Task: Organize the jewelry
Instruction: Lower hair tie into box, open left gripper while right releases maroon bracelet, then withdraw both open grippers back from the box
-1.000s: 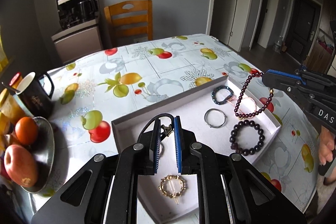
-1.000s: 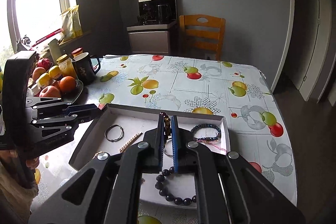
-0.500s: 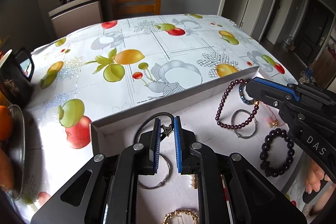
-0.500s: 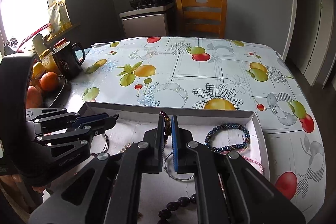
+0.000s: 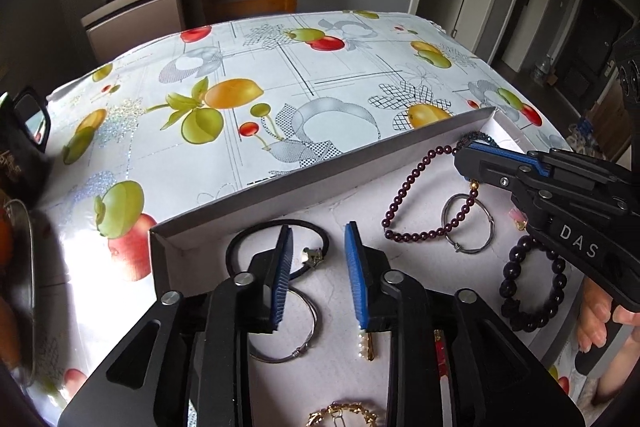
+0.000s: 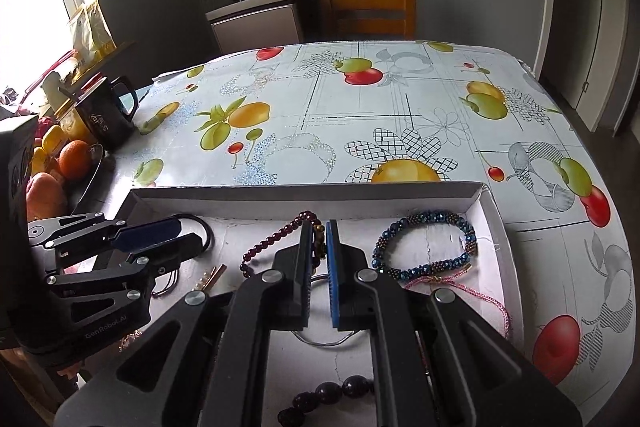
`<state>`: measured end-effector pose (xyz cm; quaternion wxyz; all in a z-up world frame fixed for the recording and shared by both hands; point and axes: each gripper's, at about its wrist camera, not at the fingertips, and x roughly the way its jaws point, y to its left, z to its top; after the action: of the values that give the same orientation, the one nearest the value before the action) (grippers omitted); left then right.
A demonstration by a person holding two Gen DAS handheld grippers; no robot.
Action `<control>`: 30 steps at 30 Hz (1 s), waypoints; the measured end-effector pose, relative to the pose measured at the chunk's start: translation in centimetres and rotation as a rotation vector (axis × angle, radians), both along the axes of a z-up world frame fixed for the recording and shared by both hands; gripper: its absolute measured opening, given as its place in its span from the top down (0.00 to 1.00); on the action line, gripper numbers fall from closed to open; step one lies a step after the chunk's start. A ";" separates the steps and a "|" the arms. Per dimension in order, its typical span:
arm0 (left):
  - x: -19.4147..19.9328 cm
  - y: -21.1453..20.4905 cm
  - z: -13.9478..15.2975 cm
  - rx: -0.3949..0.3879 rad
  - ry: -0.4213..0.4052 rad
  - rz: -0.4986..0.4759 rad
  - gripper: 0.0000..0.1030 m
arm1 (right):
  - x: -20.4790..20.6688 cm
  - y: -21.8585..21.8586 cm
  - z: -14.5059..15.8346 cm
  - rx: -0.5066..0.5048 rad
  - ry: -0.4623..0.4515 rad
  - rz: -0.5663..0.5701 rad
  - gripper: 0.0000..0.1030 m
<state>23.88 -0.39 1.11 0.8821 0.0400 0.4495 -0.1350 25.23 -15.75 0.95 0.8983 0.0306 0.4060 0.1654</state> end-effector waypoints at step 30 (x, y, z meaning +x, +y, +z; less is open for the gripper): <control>-10.7 1.6 7.5 0.001 -0.152 0.103 0.10 | -10.1 -7.5 6.9 0.010 -0.114 -0.050 0.13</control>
<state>13.19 1.23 8.58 0.9195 0.0276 0.3826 -0.0856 15.12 -23.21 7.84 0.9236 0.0357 0.3524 0.1464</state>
